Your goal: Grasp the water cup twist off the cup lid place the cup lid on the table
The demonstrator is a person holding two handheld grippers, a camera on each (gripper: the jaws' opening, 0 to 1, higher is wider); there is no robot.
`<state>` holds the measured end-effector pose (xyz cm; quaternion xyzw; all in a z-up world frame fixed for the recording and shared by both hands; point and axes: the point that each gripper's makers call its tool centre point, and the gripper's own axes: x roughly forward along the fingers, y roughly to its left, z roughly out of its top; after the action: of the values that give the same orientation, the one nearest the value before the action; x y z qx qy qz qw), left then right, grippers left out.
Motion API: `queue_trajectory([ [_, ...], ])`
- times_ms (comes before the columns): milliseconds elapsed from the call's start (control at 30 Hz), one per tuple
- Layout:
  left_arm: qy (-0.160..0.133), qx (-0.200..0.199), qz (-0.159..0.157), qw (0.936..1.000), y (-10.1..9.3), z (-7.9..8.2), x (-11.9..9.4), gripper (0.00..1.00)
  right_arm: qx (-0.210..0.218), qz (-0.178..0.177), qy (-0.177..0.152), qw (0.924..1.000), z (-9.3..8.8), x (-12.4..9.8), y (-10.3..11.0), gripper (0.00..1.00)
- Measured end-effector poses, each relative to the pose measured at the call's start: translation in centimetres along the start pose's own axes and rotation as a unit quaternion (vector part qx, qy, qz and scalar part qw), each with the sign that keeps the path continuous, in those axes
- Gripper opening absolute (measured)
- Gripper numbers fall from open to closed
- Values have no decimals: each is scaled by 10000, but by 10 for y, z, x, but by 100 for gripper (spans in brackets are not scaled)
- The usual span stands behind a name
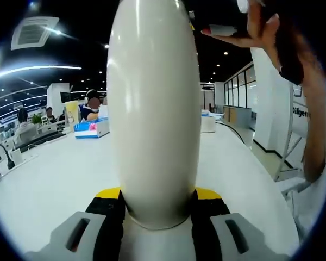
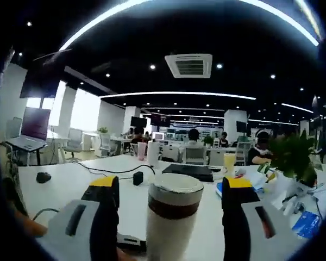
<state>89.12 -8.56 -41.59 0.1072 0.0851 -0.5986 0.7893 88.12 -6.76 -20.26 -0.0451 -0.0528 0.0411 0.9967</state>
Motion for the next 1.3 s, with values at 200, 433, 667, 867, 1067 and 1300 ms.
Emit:
queue_trajectory([
  [200,0,1,3,10000,0,0,0,49,13,-70,98,9999,-6,8,4,76],
  [433,-1,5,3,10000,0,0,0,49,190,-169,47,9997,-5,12,-5,70],
  [667,-3,4,-2,10000,1,1,0,49,392,-99,6,9992,-5,11,-6,61],
  [867,-3,4,0,10000,1,1,0,49,307,-40,-4,9995,-3,12,-4,52],
  [1067,-4,3,0,10000,1,1,0,49,334,51,8,9994,-5,11,-4,46],
  [1300,-4,9,-9,10000,2,1,0,49,226,189,10,9996,-5,10,-3,45],
])
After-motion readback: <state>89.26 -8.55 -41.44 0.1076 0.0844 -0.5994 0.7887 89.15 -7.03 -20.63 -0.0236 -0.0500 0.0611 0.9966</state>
